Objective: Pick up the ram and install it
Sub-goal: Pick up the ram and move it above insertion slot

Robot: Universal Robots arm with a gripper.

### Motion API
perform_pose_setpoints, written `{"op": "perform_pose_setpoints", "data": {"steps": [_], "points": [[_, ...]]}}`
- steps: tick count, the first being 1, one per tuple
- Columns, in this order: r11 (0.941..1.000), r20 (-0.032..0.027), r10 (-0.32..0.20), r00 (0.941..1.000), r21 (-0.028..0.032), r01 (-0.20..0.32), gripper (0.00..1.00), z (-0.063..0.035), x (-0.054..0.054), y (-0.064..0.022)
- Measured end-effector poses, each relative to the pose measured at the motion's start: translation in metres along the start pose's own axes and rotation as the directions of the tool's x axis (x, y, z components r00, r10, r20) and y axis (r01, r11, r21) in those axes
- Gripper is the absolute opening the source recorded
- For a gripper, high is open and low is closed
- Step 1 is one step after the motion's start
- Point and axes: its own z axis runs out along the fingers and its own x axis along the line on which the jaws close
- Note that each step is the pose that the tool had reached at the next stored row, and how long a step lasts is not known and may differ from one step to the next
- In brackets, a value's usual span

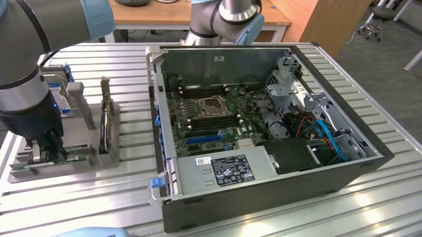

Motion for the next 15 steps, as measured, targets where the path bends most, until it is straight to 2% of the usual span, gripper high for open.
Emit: {"op": "perform_pose_setpoints", "data": {"steps": [15], "points": [[1.0, 0.002, 0.003, 1.0, 0.0, -0.003, 0.12, -0.021, 0.0, 0.0006]]}}
